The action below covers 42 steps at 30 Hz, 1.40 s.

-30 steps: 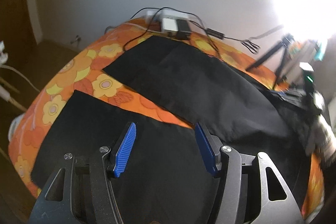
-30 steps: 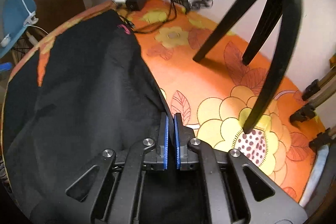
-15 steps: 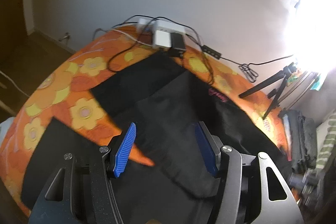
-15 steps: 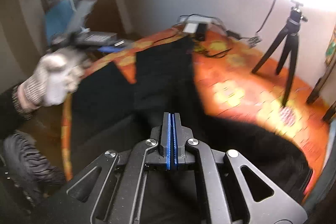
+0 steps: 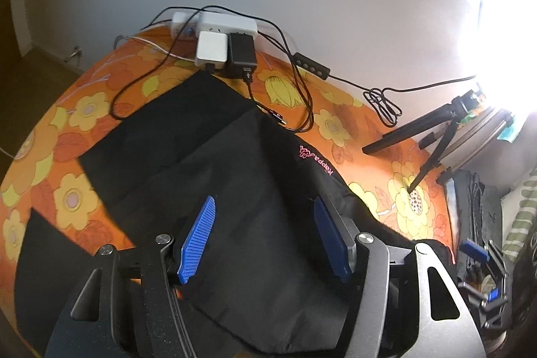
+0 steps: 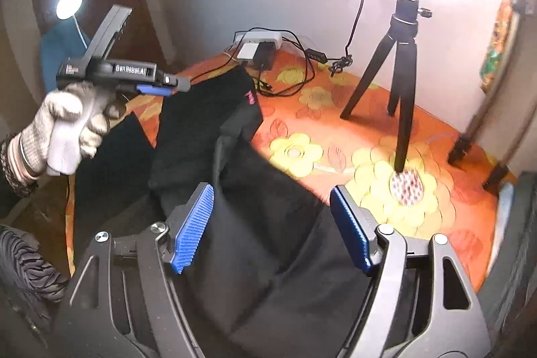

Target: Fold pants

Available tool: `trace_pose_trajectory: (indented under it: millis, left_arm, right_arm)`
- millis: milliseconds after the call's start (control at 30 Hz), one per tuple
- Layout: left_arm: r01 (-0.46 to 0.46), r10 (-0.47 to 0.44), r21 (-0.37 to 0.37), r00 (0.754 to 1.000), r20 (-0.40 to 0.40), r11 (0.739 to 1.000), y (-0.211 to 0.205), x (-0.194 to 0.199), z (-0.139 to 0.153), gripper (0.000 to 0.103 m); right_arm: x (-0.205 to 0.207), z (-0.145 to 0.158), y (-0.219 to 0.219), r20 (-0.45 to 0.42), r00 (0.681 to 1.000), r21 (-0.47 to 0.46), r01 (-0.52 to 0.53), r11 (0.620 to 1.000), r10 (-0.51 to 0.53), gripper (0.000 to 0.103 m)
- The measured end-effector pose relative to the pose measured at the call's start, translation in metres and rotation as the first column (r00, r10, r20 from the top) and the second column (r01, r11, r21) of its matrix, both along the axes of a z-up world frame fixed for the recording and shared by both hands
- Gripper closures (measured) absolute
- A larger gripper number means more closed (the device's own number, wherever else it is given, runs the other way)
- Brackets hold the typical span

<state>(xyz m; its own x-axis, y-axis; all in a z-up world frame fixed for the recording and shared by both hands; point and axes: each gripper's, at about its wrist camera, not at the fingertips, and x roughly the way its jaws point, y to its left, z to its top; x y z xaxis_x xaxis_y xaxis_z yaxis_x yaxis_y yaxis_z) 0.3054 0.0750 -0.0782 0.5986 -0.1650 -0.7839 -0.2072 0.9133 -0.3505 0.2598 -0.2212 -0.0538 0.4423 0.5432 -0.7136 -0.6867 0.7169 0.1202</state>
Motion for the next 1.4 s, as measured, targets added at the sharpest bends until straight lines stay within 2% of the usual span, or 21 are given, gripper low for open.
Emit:
trace_pose_trajectory:
  millis: [133, 267, 333, 367, 400, 533, 700, 800, 900, 967, 1100, 1200, 1267, 1400]
  left_arm:
    - [-0.016, 0.014, -0.061, 0.999, -0.033, 0.998, 0.003, 0.020, -0.006, 0.042]
    - [-0.011, 0.008, -0.061, 0.999, -0.051, 0.998, -0.001, 0.039, -0.006, 0.042]
    - [-0.010, 0.006, -0.060, 0.998, -0.067, 0.998, -0.003, 0.050, -0.007, 0.042]
    - [-0.010, 0.005, -0.063, 0.998, -0.070, 0.998, -0.004, 0.054, -0.006, 0.042]
    - [-0.008, 0.003, -0.070, 0.997, -0.072, 0.997, -0.005, 0.058, -0.006, 0.042]
    - [-0.001, -0.007, -0.098, 0.997, -0.078, 0.995, -0.010, 0.063, -0.004, 0.042]
    - [0.021, -0.032, -0.094, 0.993, -0.110, 0.995, -0.018, 0.060, -0.007, 0.042]
    - [0.021, -0.039, -0.119, 0.988, -0.150, 0.993, -0.017, 0.058, -0.016, 0.042]
    - [-0.024, -0.006, -0.159, 0.983, -0.183, 0.987, -0.005, 0.050, -0.029, 0.042]
    - [-0.045, 0.011, -0.185, 0.983, -0.184, 0.982, 0.002, 0.039, -0.034, 0.042]
    - [-0.055, 0.024, -0.179, 0.984, -0.174, 0.982, 0.007, 0.012, -0.036, 0.043]
    - [-0.075, 0.041, -0.208, 0.986, -0.161, 0.975, 0.015, -0.016, -0.038, 0.052]
    - [-0.082, 0.050, -0.212, 0.987, -0.153, 0.974, 0.021, -0.036, -0.040, 0.063]
    - [-0.098, 0.072, -0.190, 0.988, -0.136, 0.977, 0.030, -0.074, -0.041, 0.071]
  right_arm:
    - [0.031, -0.014, 0.021, -0.070, 0.996, 0.037, -0.056, 0.998, 0.059, 0.028]
    - [0.034, -0.037, 0.054, -0.107, 0.985, -0.005, -0.136, 0.991, 0.135, 0.029]
    - [0.028, -0.042, 0.062, -0.107, 0.985, -0.025, -0.142, 0.990, 0.138, 0.057]
    - [0.025, -0.043, 0.065, -0.116, 0.984, -0.028, -0.138, 0.990, 0.134, 0.093]
    - [0.023, -0.044, 0.064, -0.128, 0.983, -0.019, -0.134, 0.991, 0.131, 0.098]
    - [0.002, -0.032, 0.061, -0.116, 0.988, 0.028, -0.097, 0.995, 0.100, 0.098]
    - [-0.037, -0.020, 0.065, -0.085, 0.988, 0.042, -0.129, 0.991, 0.132, 0.099]
    - [-0.063, -0.017, 0.074, -0.037, 0.989, 0.011, -0.141, 0.990, 0.141, 0.099]
    - [-0.088, -0.019, 0.080, -0.025, 0.987, -0.008, -0.158, 0.987, 0.158, 0.099]
    - [-0.103, -0.022, 0.081, -0.036, 0.985, -0.024, -0.169, 0.985, 0.168, 0.099]
    - [-0.133, -0.025, 0.089, -0.021, 0.983, -0.106, -0.181, 0.978, 0.180, 0.099]
    - [-0.151, -0.024, 0.092, -0.017, 0.985, -0.132, -0.175, 0.976, 0.174, 0.099]
    - [-0.164, -0.023, 0.096, -0.021, 0.985, -0.153, -0.170, 0.974, 0.168, 0.099]
    - [-0.188, -0.027, 0.101, -0.042, 0.991, -0.180, -0.135, 0.974, 0.129, 0.099]
